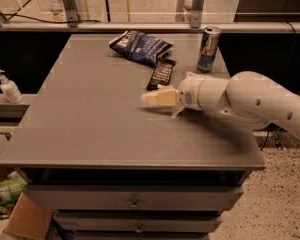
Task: Move rxbar chocolate near blue chip bag
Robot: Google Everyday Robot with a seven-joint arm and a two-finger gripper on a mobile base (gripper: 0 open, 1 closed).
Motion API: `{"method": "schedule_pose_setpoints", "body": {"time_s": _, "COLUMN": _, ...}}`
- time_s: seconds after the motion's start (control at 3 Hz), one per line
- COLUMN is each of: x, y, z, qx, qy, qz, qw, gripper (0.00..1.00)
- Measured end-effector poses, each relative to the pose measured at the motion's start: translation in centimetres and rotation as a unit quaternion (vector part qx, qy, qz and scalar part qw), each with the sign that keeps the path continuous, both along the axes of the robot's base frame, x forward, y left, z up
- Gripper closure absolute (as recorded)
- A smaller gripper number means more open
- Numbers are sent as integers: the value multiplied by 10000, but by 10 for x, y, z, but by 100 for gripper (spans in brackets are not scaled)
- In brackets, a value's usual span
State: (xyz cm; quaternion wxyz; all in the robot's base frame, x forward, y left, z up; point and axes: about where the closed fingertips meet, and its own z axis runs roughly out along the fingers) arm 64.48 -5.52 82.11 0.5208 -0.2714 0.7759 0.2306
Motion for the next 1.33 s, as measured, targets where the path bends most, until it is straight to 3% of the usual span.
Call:
{"method": "schedule_pose_setpoints", "body": {"time_s": 0.33, "x": -36, "y": -15, "z": 21, "qx": 364, "qy": -116, "qz": 157, "qw": 9991, "gripper": 0}}
{"method": "schedule_pose_setpoints", "body": {"time_s": 0.67, "x": -48, "y": -60, "z": 25, "qx": 384, "qy": -156, "qz": -188, "qw": 9990, "gripper": 0}}
{"method": "schedule_pose_setpoints", "body": {"time_s": 1.0, "x": -41, "y": -38, "z": 29, "qx": 338, "qy": -192, "qz": 59, "qw": 9992, "gripper": 0}}
{"method": "schedule_pose_setpoints", "body": {"time_s": 1.33, "x": -41, "y": -38, "z": 29, "qx": 338, "qy": -192, "qz": 59, "qw": 9992, "gripper": 0}}
